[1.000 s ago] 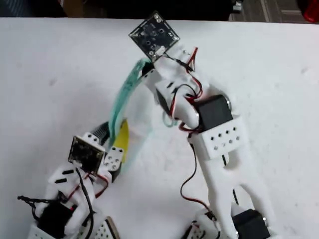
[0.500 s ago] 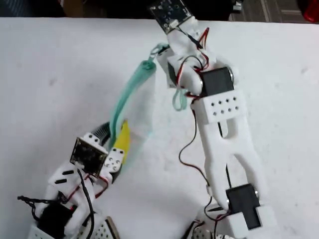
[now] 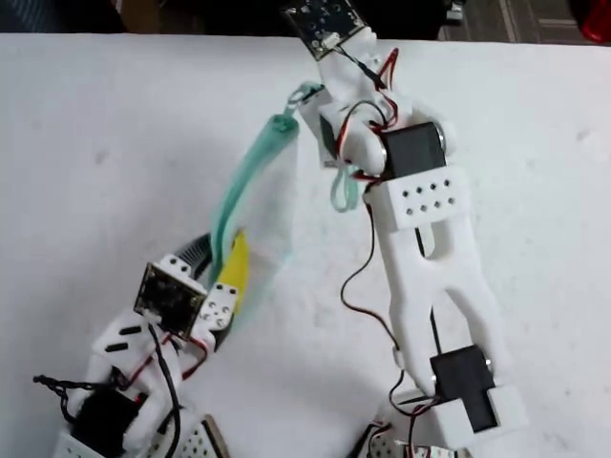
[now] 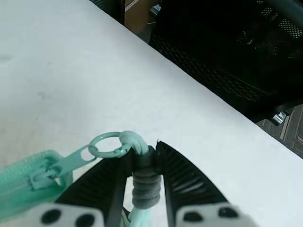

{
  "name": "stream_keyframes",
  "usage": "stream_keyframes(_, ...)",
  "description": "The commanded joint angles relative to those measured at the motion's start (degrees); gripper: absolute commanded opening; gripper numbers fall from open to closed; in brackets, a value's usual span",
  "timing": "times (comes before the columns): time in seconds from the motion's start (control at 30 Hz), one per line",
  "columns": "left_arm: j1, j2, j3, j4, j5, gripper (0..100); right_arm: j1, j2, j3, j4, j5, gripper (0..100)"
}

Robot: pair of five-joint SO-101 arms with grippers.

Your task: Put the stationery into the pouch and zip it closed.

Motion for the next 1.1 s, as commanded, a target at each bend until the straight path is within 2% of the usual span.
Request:
stream_keyframes(0.0, 0.84, -0.57, -2.81, 1.67, -0.44, 2, 6.64, 1.01, -3.08, -0.31, -0.70, 1.8)
stream_keyframes(0.23, 0.84, -0.57, -2.73, 1.67, -0.35, 2, 6.73, 0.57, -3.25, 5.23, -0.53, 3.9)
stream_keyframes(0.37, 0.84, -0.57, -2.64, 1.67, -0.26, 2, 10.77, 0.40, -3.16, 14.37, -0.79, 27.6)
stream_keyframes(0.43, 0.84, -0.57, -2.64, 1.58, -0.26, 2, 14.55, 0.31, -3.25, 17.71, -0.44, 35.2)
stream_keyframes(0.53, 0.84, -0.57, -2.64, 1.49, -0.26, 2, 19.03, -1.36, -3.43, 21.49, -0.35, 33.6)
stream_keyframes(0.63, 0.84, -0.57, -2.64, 1.32, -0.26, 2, 19.30, -5.85, -4.57, 26.15, -1.05, 29.5)
stream_keyframes(0.7, 0.84, -0.57, -2.64, 1.32, -0.18, 2, 15.60, -9.45, -7.30, 29.23, -5.27, 27.5)
stream_keyframes(0.9, 0.84, -0.57, -2.55, 1.67, -0.35, 2, -2.68, -16.13, -15.56, 33.36, -29.36, 27.2)
stream_keyframes(0.97, 0.84, -0.57, -2.20, 1.67, -0.44, 2, -9.27, -16.57, -17.49, 33.10, -33.05, 27.3)
stream_keyframes(1.07, 0.84, -0.57, -1.05, 1.23, -0.53, 2, -17.54, -15.52, -18.37, 31.87, -33.85, 31.4)
